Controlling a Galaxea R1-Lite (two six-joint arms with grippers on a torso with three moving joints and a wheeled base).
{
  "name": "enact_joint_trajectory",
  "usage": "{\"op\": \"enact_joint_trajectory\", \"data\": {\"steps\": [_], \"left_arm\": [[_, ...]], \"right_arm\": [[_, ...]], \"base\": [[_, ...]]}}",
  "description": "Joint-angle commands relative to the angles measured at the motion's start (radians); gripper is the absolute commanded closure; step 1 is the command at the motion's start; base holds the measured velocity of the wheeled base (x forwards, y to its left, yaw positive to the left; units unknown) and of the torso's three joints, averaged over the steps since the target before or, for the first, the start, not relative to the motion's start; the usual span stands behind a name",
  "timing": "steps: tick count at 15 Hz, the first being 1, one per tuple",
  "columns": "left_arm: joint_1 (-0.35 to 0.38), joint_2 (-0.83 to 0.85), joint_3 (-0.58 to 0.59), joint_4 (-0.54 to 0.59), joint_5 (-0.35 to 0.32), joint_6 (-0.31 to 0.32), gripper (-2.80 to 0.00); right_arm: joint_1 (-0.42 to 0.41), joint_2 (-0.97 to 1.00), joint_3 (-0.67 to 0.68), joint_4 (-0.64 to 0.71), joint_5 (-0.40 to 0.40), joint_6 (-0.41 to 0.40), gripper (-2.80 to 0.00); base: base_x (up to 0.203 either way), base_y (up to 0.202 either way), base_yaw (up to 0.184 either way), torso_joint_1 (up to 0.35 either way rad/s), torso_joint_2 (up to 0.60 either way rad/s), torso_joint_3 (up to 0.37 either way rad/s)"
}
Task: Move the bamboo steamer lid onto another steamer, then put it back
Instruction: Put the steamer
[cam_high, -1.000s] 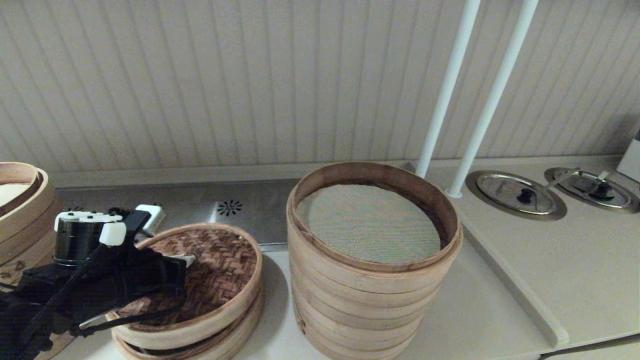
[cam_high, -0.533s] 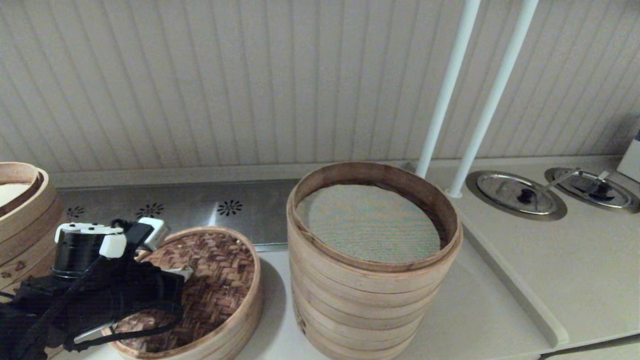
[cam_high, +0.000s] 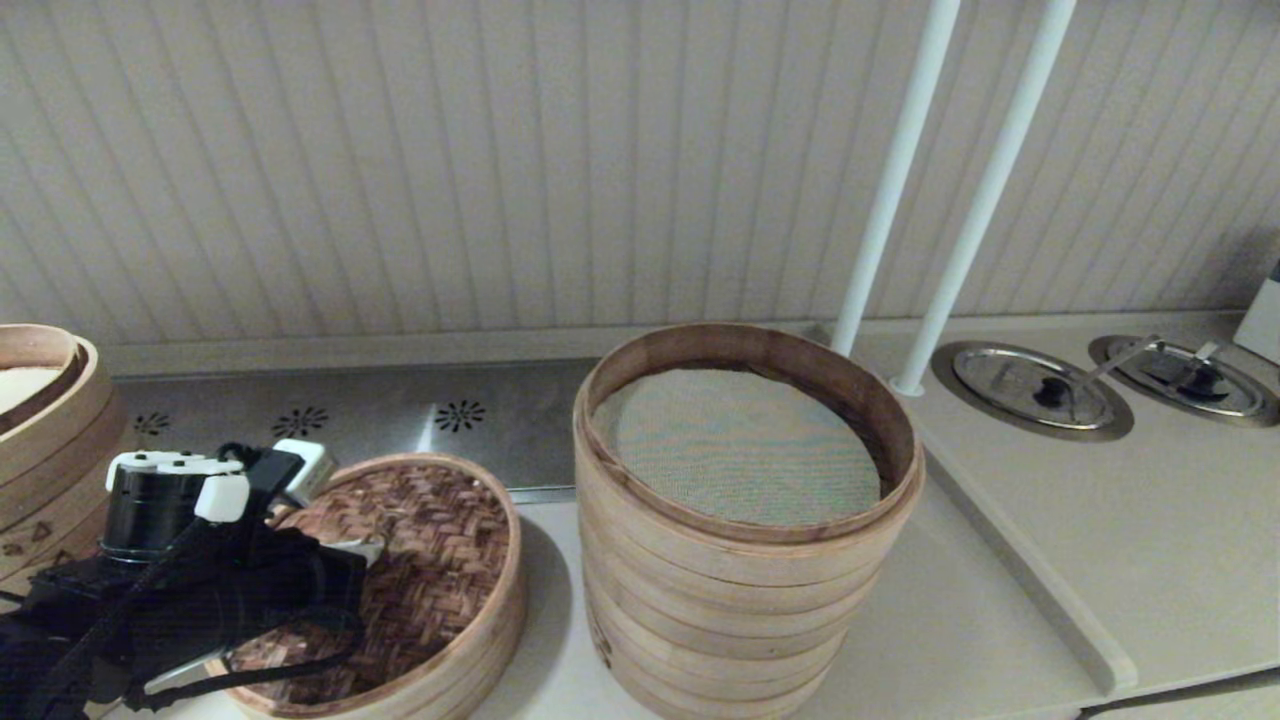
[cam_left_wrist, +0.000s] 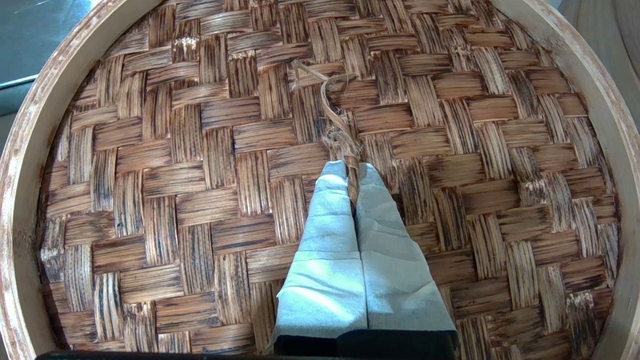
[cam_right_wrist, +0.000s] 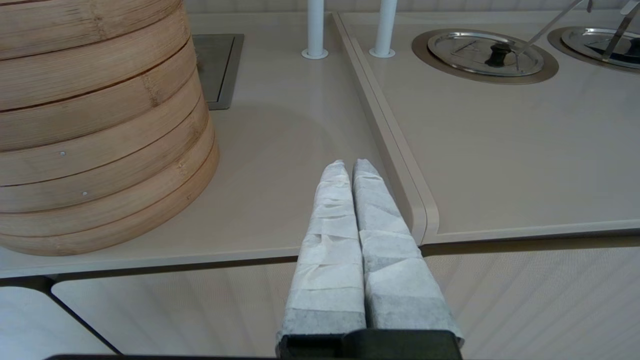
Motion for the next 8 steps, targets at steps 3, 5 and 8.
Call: {"op": "enact_joint_trajectory", "data": {"steps": [3, 5, 8], "left_arm": [[0.000, -0.010, -0.005, -0.009, 0.017, -0.002, -2.80], [0.000, -0.052, -0.005, -0.036, 0.017, -0.009, -2.80], [0.001, -0.195, -0.006, -0.042, 0.025, -0.010, -2.80]], "right_arm": [[-0.001, 0.000, 0.003, 0.000, 0.000, 0.000, 0.00], [0.001, 0.000, 0.003, 0.000, 0.001, 0.000, 0.00], [0.001, 0.000, 0.003, 0.000, 0.000, 0.000, 0.00]], "base": [[0.000, 0.000, 0.000, 0.000, 0.00, 0.000], [0.000, 0.000, 0.000, 0.000, 0.00, 0.000], [0.000, 0.000, 0.000, 0.000, 0.00, 0.000]]}}
